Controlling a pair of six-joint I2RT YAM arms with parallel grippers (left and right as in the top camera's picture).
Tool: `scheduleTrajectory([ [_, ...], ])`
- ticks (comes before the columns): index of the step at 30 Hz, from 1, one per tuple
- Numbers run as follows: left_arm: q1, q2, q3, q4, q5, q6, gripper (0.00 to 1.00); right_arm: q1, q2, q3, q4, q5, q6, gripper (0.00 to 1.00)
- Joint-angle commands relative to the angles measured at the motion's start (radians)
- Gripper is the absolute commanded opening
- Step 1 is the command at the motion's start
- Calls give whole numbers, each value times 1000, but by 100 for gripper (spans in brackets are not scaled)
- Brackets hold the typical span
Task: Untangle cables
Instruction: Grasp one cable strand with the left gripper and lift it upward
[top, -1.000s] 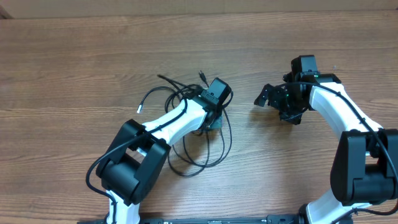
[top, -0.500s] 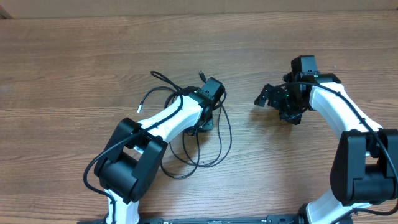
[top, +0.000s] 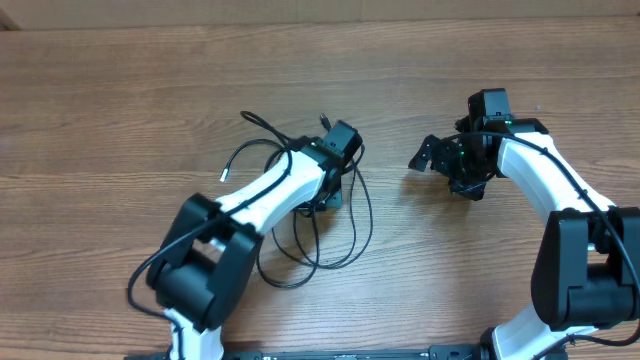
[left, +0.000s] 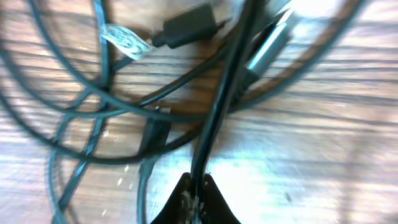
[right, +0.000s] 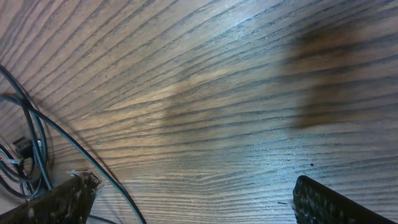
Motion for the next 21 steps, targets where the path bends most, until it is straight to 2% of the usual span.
scheduleTrajectory([
  [1,2,-192,72,-6,8,3,4,-2,-20,10,1,7,-4,100],
  [6,4,-396,105,15,2,42,4,-2,-20,10,1,7,-4,100],
  [9,4,-530,109,86,2,93,4,-2,-20,10,1,7,-4,100],
  [15,4,-730,109,293,-22,100,4,-2,-20,11,1,8,-4,100],
  [19,4,-826,109,410,-43,117,4,-2,-20,10,1,7,-4,100],
  [21,4,-851,109,418,-43,117,4,-2,-20,10,1,8,-4,100],
])
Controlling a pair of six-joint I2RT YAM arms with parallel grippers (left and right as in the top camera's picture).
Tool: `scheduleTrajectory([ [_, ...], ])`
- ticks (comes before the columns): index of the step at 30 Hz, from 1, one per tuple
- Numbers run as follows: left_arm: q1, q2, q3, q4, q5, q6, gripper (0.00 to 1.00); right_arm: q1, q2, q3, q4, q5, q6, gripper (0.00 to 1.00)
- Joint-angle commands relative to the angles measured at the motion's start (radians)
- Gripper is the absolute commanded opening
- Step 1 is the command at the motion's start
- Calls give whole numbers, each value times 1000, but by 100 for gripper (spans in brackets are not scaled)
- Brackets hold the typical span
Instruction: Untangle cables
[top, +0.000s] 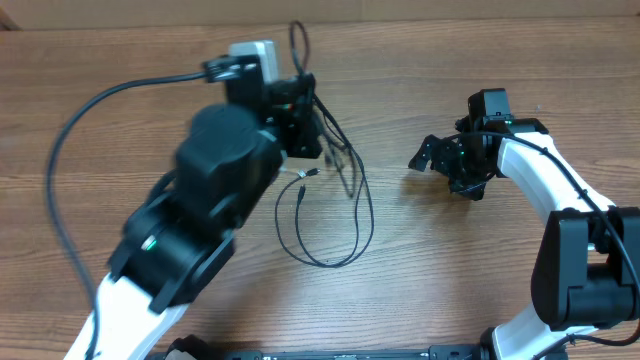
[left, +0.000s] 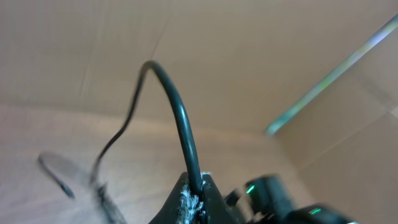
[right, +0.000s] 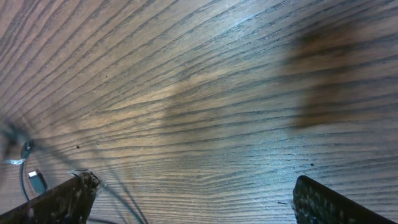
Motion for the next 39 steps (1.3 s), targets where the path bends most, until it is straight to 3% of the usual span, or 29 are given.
scheduleTrajectory([
  [1,3,-72,14,15,-30,43,4,-2,-20,10,1,7,-5,100],
  [4,3,-82,14,12,-101,110,4,-2,-20,10,1,8,-4,100],
  [5,3,-76,14,1,-101,79,4,-2,-20,10,1,7,-4,100],
  [7,-12,-74,14,1,103,41,4,-2,-20,10,1,8,-5,100],
  [8,-26,-74,14,34,267,149,4,-2,-20,10,1,8,-4,100],
  [9,-28,-76,14,47,279,250,4,-2,-20,10,1,8,-4,100],
  [10,-23,-80,14,45,170,327,4,-2,-20,10,1,8,-4,100],
  [11,-16,-77,14,31,9,305,4,-2,-20,10,1,7,-4,100],
  [12,-9,-66,13,5,-126,180,4,-2,-20,10,1,7,-5,100],
  [14,-5,-51,13,-66,-95,-17,4,-2,-20,10,1,8,-4,100],
  [17,-5,-17,13,-76,84,85,4,-2,-20,10,1,7,-5,100],
  [24,-4,3,13,-97,154,151,4,-2,-20,10,56,4,16,100],
  [27,-3,5,13,-132,161,201,4,-2,-21,11,-12,-152,17,100],
  [30,10,5,13,-158,162,207,4,-5,-21,11,14,-421,-209,100],
  [32,35,5,13,-168,190,206,4,-5,-21,11,3,-769,-534,100],
  [33,55,5,13,-165,236,206,4,-1,-21,11,-21,-882,-630,100],
  [39,167,13,13,-66,504,101,4,89,-20,10,-32,-926,-652,100],
])
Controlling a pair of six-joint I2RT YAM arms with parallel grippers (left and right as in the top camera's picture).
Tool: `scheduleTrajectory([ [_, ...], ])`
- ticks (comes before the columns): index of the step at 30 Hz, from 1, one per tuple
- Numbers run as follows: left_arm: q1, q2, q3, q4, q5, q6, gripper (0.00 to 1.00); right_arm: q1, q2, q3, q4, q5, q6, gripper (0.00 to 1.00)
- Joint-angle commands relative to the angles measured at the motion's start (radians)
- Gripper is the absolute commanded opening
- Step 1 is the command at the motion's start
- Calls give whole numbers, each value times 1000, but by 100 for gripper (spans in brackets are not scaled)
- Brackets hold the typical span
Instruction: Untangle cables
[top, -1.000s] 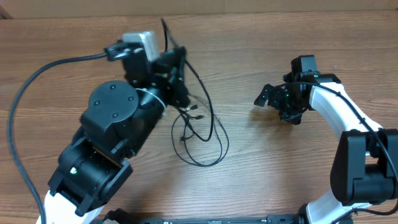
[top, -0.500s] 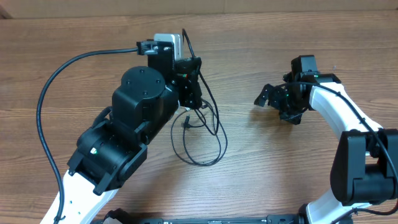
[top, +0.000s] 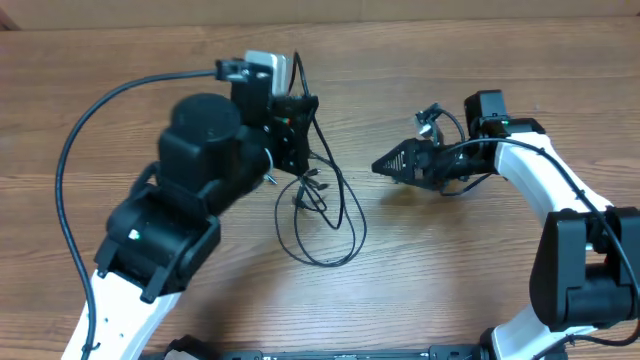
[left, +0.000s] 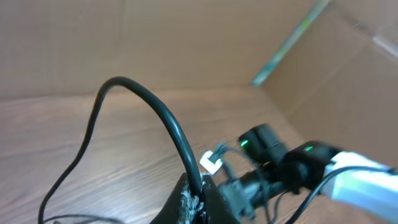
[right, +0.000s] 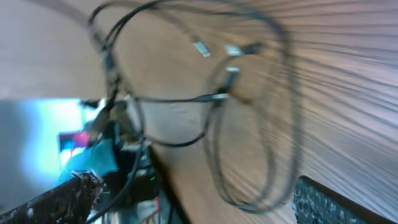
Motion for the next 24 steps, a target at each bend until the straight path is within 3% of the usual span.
scheduleTrajectory([
  [1,46,3,11,67,204,-100,4,74,-19,8,6,-122,-97,100],
  [7,48,7,11,218,370,-196,4,206,-19,8,69,-94,-28,100],
  [12,48,7,11,283,386,-248,4,309,-19,8,158,296,290,100],
  [16,49,1,11,307,394,-251,4,335,-18,8,165,556,436,100],
  [24,151,-79,13,308,398,-251,4,301,-14,-23,164,737,500,100],
])
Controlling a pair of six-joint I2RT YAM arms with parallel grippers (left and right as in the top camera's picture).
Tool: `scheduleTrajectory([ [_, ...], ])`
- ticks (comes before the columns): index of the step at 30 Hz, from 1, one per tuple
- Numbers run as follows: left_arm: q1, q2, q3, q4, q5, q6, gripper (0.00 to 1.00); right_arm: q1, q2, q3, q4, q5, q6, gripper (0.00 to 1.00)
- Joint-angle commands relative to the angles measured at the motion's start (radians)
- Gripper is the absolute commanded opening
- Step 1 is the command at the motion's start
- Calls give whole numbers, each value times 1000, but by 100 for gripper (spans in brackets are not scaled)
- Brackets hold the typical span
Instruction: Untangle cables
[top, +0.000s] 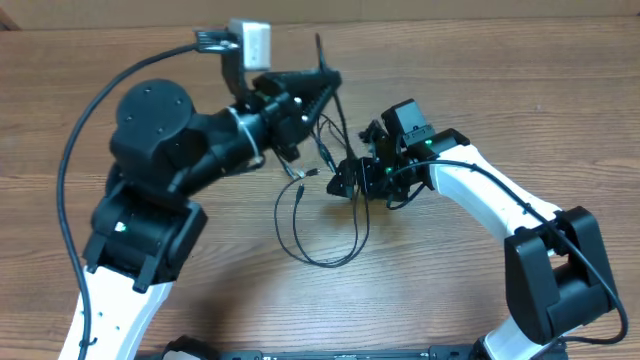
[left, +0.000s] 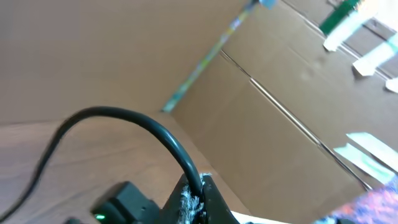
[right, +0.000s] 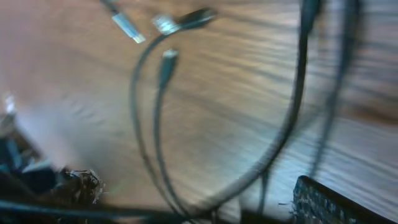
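Observation:
Thin black cables (top: 322, 256) hang from my raised left gripper (top: 325, 82) down to a loop lying on the table. In the left wrist view that gripper (left: 198, 194) is shut on one thick black cable (left: 124, 116) that arcs up and to the left. My right gripper (top: 348, 185) sits low among the hanging strands, open. In the blurred right wrist view, cable strands (right: 292, 118) and small plug ends (right: 166, 62) cross between its fingertips (right: 79, 184), with the right gripper (right: 199, 202) spread wide around them.
The wooden table (top: 520, 90) stretches all around. A cardboard wall (left: 292, 124) stands behind it. The left arm's own thick lead (top: 70, 170) arcs out on the left side.
My right gripper has moved left, from beside the cables to in among the hanging strands. My left gripper still holds the cable aloft, now pointing more to the right.
At first my left gripper was shut on a cable down in the tangle on the table, with the right one open and apart. Then the left held the cable lifted, strands hanging. The right turned toward them and now stands among them.

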Motion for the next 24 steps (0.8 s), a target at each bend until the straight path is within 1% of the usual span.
scheduleTrajectory([
  [1,85,-106,14,24,18,-14,4,-36,-13,-35,2,201,78,100],
  [5,161,-169,14,24,18,-13,4,-63,-13,-71,3,309,130,100],
  [8,219,-213,14,24,18,-14,4,-85,-13,-88,5,370,142,100],
  [15,328,-293,14,35,10,-14,4,-153,-13,-99,6,379,142,100],
  [19,339,-295,14,19,21,-14,4,-173,-13,-99,2,378,142,100],
  [21,339,-294,14,-21,13,-12,4,-172,-13,-99,1,378,142,100],
  [24,339,-291,14,-41,-18,21,4,-172,-13,-99,-6,372,141,100],
])
